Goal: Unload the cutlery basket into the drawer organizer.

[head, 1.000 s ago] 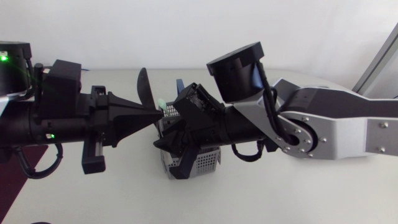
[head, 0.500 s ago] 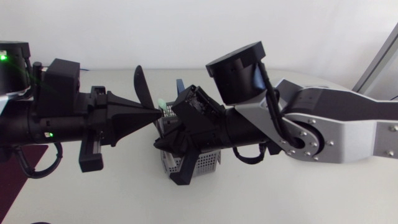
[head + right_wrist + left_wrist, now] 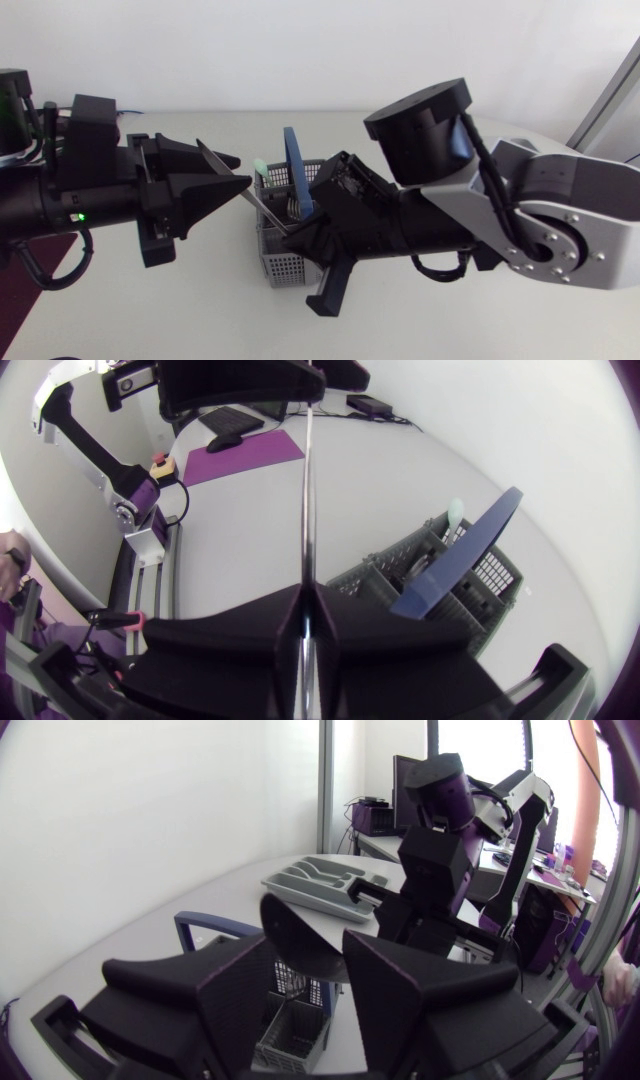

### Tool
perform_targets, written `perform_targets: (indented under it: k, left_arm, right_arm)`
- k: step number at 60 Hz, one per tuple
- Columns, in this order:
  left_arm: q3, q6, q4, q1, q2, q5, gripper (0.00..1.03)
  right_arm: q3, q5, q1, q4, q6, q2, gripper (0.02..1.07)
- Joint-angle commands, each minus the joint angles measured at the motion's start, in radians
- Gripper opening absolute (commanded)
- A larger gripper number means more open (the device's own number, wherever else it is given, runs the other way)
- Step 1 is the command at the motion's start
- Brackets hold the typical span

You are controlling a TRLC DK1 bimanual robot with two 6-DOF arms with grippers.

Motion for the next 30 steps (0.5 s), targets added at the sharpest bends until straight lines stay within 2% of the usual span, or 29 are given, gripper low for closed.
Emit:
perform_targets:
  k: [1, 17, 30]
  left_arm:
    - [-0.007, -0.015, 0.016, 0.006, -0.006, -0.031, 0.61]
    - [0.027, -0.045, 0.016, 0.006, -0.022, -0.08, 0.78]
    - [0.048, -0.05, 0.024, 0.009, -0.019, -0.094, 0.79]
  right_arm:
    - [-0.032, -0.007, 0.0, -0.013, 0.001, -0.044, 0.08]
    - [-0.069, 0.012, -0.003, -0.044, 0.001, -0.076, 0.08]
    - [-0.107, 0.012, -0.008, -0.047, -0.002, -0.099, 0.08]
